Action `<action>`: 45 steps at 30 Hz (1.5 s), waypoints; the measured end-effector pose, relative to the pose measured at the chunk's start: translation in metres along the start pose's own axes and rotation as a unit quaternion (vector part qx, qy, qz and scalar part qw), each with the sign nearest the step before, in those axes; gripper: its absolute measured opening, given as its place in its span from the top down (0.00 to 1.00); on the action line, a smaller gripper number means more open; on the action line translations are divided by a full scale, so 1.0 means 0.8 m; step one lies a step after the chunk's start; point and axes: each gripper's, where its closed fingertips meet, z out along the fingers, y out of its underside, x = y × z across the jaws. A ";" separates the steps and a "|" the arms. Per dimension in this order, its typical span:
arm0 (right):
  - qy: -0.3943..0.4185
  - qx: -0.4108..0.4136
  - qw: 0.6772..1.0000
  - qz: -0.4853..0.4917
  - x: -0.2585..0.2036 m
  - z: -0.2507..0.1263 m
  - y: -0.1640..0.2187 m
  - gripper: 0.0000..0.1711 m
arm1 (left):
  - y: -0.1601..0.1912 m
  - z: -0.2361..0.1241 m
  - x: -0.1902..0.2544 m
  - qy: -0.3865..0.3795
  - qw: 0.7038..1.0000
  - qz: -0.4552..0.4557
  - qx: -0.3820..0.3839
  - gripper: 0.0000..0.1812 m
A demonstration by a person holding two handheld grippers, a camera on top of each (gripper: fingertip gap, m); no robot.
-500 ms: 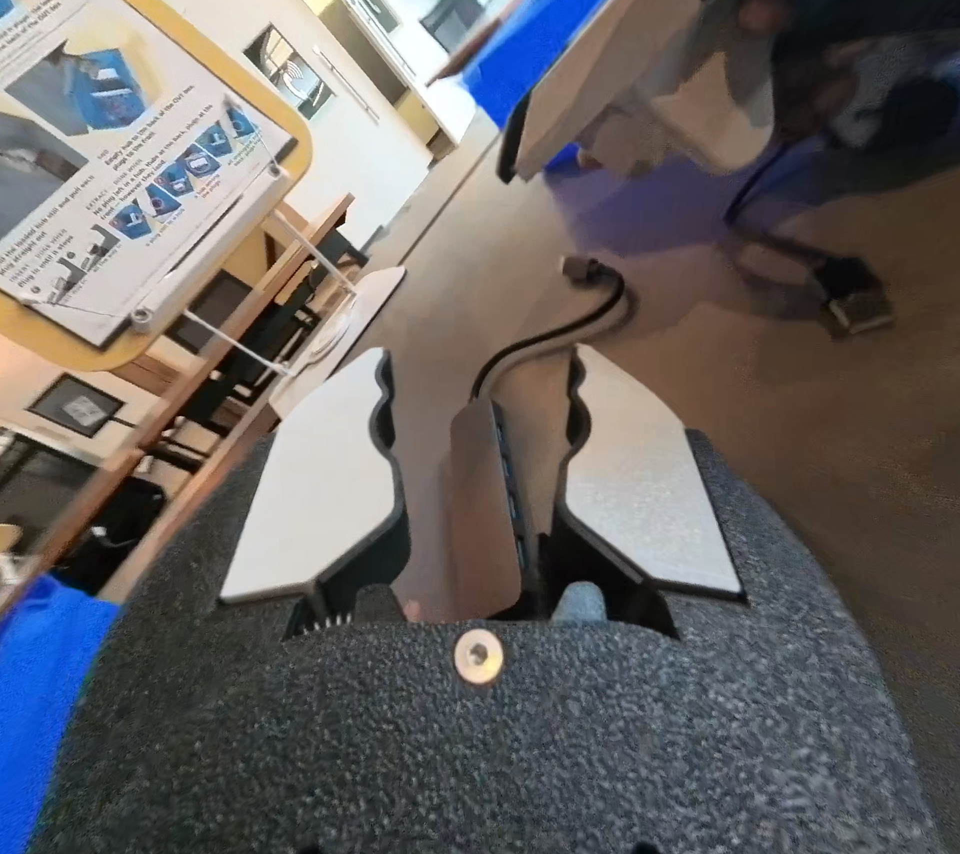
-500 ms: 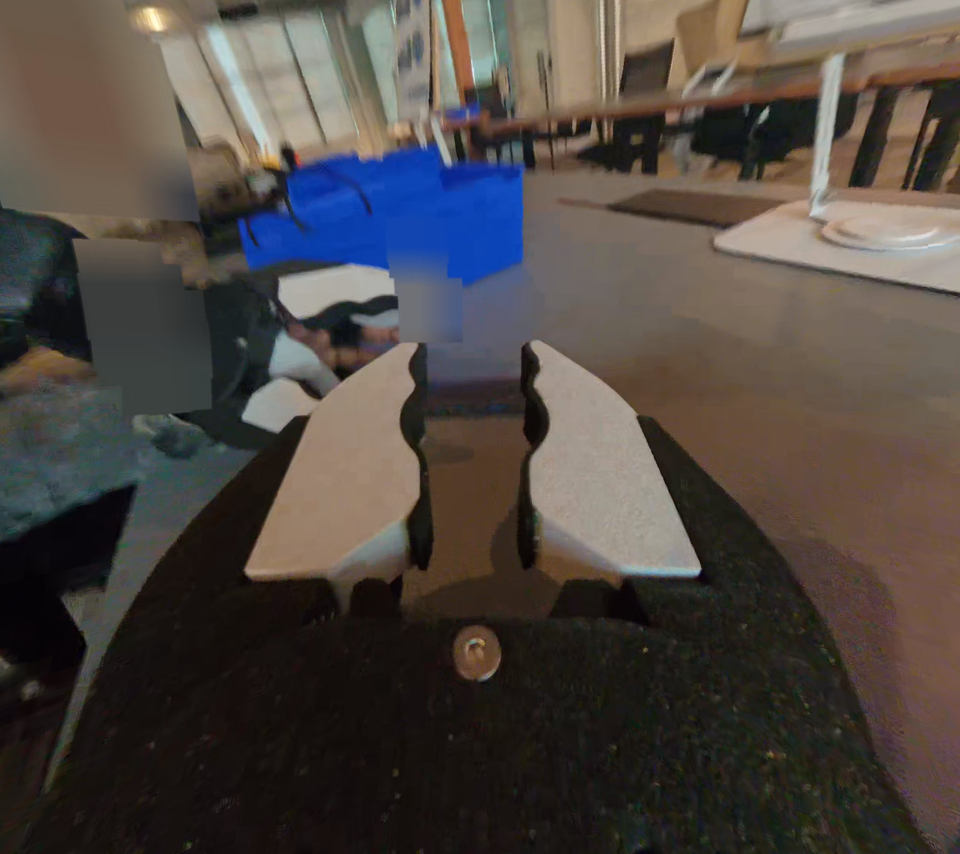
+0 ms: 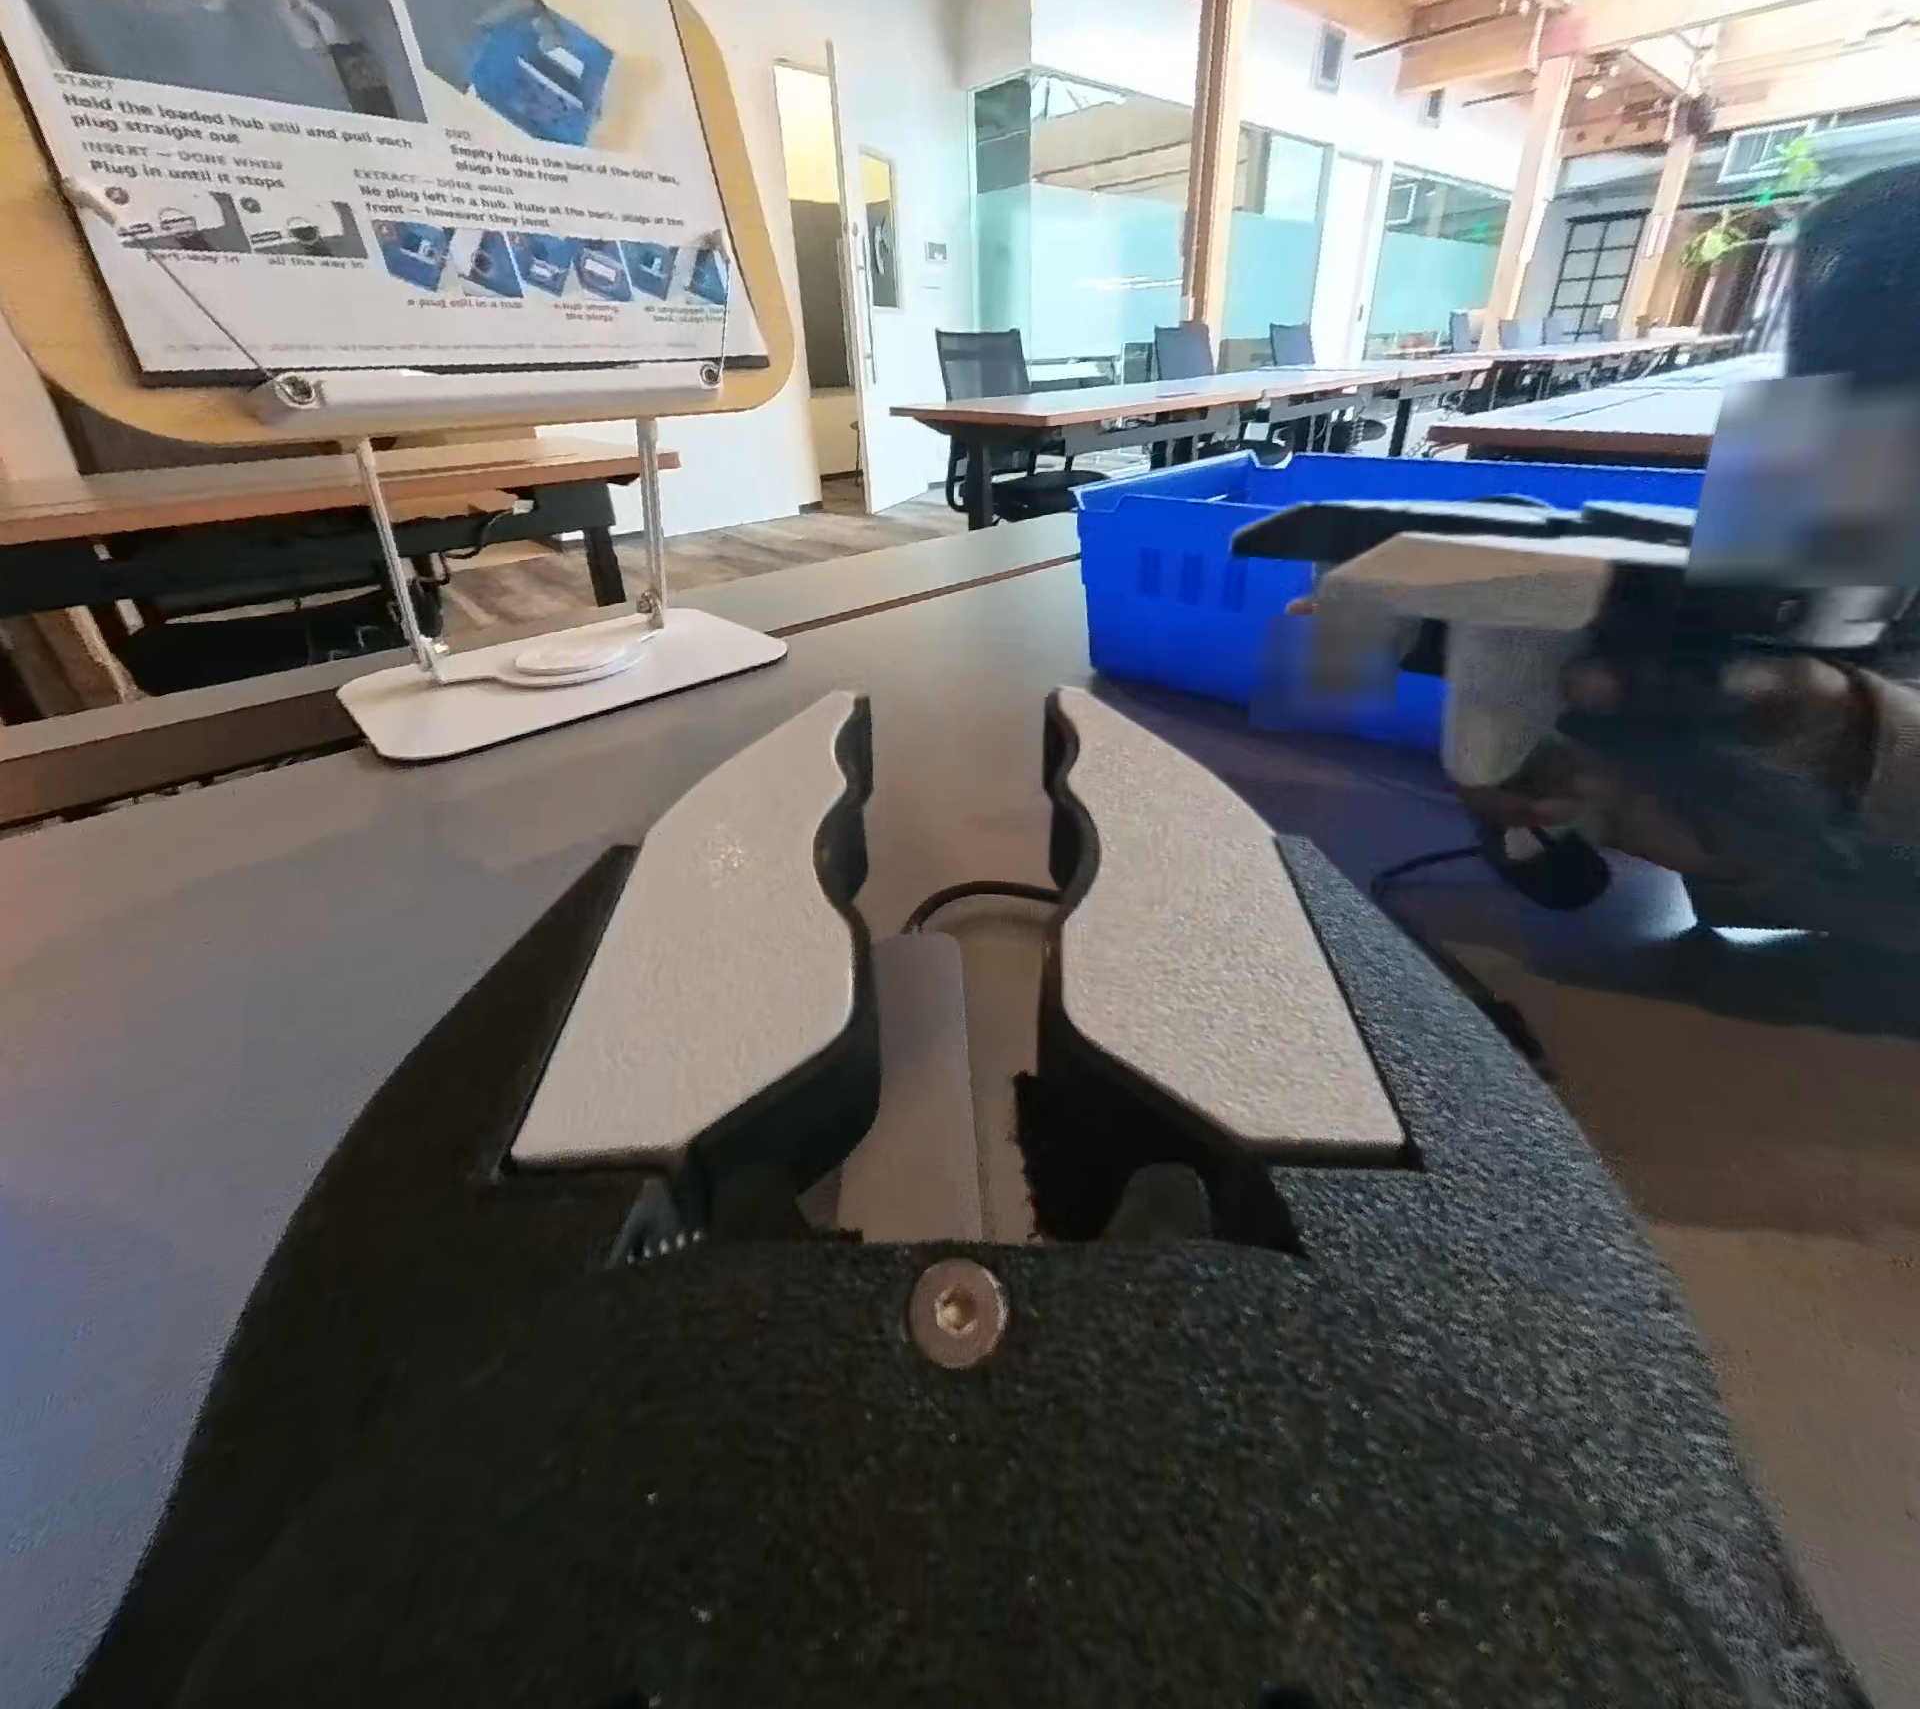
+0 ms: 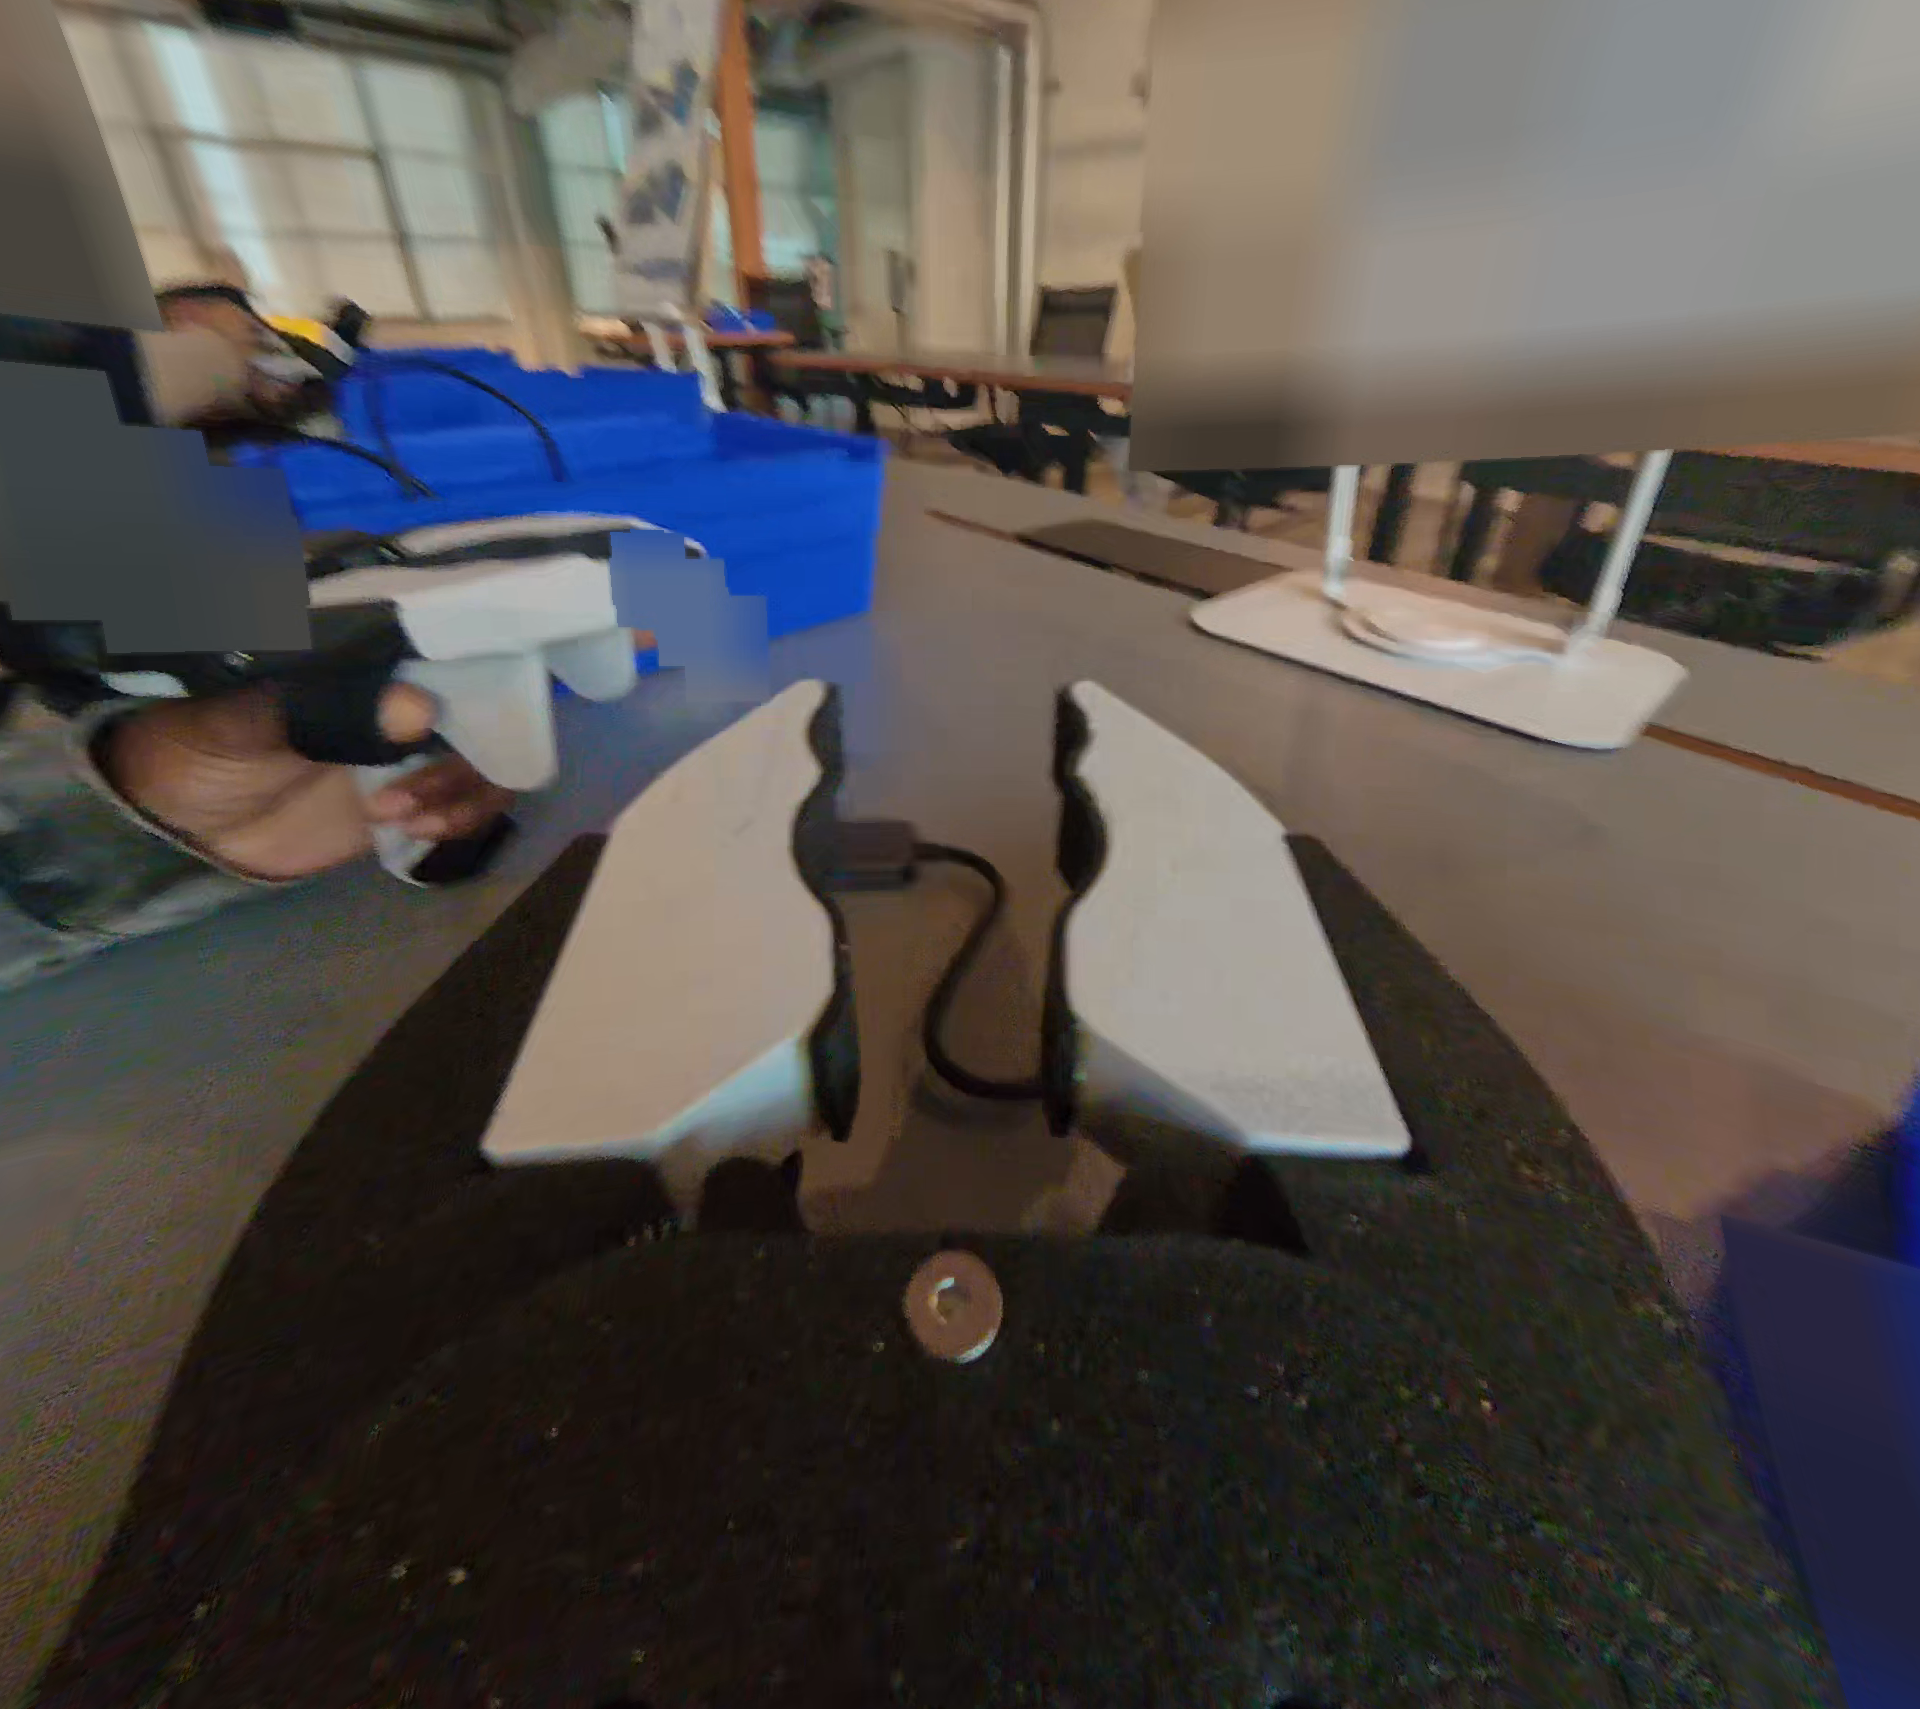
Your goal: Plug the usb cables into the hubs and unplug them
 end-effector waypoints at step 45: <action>0.095 -0.086 0.976 -0.176 0.012 0.006 0.033 0.91 | 0.017 -0.012 -0.010 -0.049 0.984 0.163 -0.050 0.83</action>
